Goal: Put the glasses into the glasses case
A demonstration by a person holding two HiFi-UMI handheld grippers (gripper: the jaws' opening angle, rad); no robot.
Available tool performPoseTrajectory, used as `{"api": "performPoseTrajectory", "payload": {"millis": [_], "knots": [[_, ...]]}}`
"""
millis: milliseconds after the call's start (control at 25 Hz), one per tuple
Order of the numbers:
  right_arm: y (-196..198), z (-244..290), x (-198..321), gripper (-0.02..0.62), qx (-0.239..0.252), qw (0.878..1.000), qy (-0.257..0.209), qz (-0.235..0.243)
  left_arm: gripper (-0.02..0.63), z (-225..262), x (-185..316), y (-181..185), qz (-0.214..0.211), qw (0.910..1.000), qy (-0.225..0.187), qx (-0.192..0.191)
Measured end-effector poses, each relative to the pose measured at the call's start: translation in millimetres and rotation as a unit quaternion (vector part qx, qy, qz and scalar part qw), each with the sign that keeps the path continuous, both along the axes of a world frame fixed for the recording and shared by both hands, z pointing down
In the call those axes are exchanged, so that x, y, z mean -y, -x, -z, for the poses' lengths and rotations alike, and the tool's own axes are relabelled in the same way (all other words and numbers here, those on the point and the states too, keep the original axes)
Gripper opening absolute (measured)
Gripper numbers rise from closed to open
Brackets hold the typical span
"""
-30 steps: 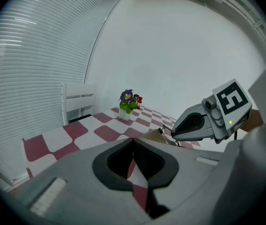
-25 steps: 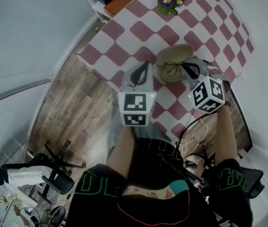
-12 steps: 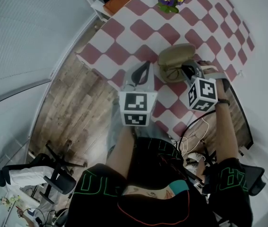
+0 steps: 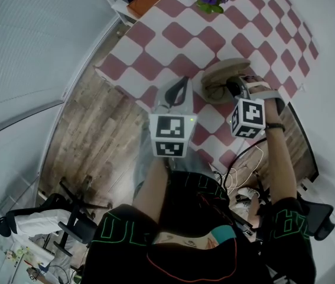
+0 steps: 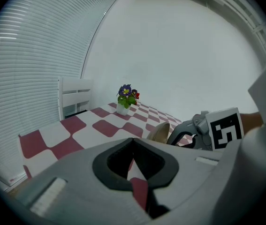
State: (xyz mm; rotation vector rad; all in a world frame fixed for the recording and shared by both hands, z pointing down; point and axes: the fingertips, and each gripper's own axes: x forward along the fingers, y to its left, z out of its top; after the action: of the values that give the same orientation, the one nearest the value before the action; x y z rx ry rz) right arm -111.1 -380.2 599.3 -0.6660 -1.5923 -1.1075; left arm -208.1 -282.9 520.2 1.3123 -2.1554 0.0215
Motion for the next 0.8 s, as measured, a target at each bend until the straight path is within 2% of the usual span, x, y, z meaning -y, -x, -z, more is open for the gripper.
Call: {"api": "performPoseTrajectory", "payload": {"millis": [160,480,680,800], "knots": [[1.6,-3.1,-1.2,0.02,0.009,1.0,-0.028,0.007,0.01,-0.6,-2.4,0.2,-0.006,1.0,0.0,0.0],[1.4,-4.3,-2.5,0.046,0.015,0.998,-0.041,-0.039,0.011,-1.9,-7.3,0.0,-0.025,0.9997,-0.002,-0.005],[2.0,1.7,-3.7,0.095,0.019,0.996,-0.038,-0.075,0.011,0.1,-9.3,1.7,-0.043,0.999,-0.007,-0.006],[1.8,6.1,-2.7,0.1,0.03,0.994,-0.043,-0.094,0.011,1.0,-9.3,2.7,-0.056,0.9984,-0.01,-0.004]]}}
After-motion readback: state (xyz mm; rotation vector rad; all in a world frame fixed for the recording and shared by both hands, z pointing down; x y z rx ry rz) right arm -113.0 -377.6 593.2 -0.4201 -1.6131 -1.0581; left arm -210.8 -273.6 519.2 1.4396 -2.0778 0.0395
